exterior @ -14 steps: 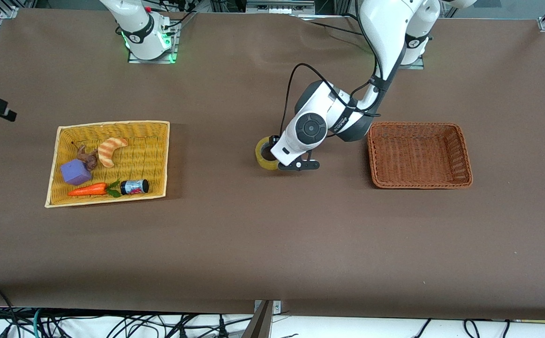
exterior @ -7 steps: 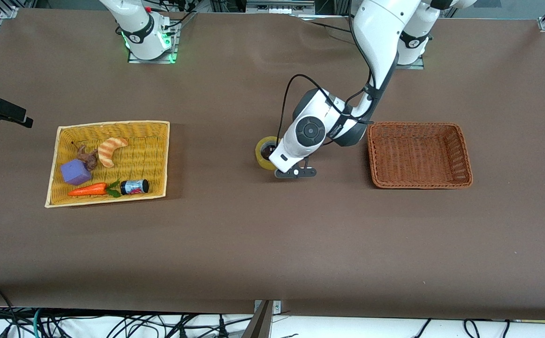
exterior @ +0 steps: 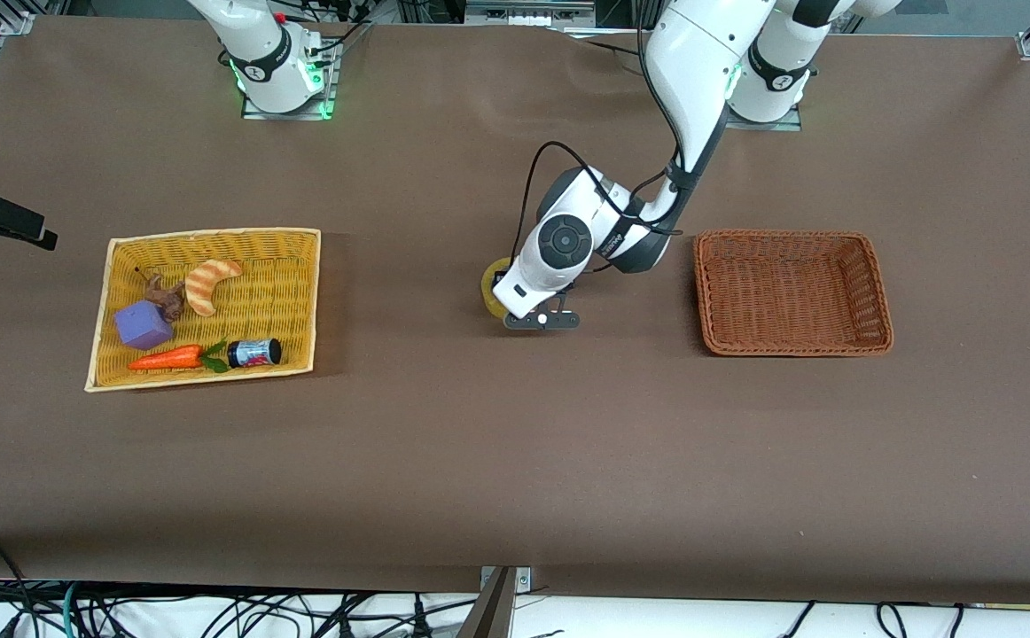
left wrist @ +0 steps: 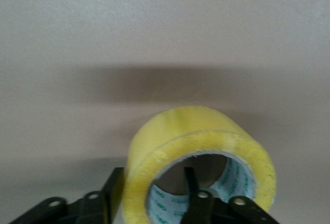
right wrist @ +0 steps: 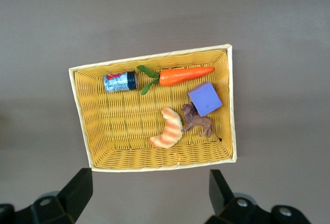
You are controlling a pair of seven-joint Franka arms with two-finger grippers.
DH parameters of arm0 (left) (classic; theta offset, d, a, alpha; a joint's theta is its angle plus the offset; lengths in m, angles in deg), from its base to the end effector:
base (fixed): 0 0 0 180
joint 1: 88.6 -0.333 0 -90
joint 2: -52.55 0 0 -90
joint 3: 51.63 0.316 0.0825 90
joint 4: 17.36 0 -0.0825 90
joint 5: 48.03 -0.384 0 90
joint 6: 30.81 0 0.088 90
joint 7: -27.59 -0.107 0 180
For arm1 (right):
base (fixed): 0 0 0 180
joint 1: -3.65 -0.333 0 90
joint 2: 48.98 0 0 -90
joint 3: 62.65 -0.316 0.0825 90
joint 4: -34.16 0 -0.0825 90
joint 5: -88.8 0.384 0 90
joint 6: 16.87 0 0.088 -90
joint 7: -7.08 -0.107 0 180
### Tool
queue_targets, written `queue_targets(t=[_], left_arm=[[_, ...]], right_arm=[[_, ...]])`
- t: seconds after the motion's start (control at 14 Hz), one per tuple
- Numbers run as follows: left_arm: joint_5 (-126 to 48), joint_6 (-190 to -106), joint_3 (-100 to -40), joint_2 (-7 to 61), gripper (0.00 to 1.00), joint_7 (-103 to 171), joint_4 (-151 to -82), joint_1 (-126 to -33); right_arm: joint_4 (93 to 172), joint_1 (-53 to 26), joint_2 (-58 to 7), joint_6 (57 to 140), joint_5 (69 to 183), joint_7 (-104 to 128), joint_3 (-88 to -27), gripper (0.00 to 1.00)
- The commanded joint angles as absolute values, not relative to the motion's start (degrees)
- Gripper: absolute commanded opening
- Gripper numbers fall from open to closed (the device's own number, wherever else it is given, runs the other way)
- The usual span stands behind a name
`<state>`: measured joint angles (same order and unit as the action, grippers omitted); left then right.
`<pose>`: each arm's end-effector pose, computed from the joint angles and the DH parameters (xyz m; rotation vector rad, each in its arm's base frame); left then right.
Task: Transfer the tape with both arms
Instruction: 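Lower the left gripper over the tape roll and grasp it, then carry the tape with the left gripper over the wicker basket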
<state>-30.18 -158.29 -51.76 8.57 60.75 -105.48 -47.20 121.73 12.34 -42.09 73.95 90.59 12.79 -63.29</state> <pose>0.5172 -0.4706 0.1943 2.9814 0.0820 -0.3141 0.5847 -0.0797 0.5769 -3.0996 0.0656 0.0917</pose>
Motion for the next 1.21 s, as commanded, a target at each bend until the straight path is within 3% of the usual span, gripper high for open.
queue_targets(t=[0.0, 0.71, 0.93, 1.14], left_arm=[[-29.66, -153.35, -51.27, 10.45, 0.00, 59.94, -104.90, -49.04], [-36.59, -123.74, -51.10, 26.87, 0.00, 35.98, -107.18, -66.61], [-41.68, -124.15, -51.18, 37.40, 0.00, 25.95, -118.14, -71.36], [-45.03, -124.33, -51.19, 42.00, 0.00, 15.59, -123.70, -77.95]], right_arm=[[120.03, 11.91, -41.42, 73.66, 90.12, 12.96, -63.35, 1.00], [120.03, 11.91, -41.42, 73.57, 90.38, 13.05, -63.53, 1.00], [120.03, 11.82, -41.42, 73.48, 90.29, 13.05, -63.53, 1.00], [120.03, 11.83, -41.42, 73.57, 90.29, 13.05, -63.53, 1.00]])
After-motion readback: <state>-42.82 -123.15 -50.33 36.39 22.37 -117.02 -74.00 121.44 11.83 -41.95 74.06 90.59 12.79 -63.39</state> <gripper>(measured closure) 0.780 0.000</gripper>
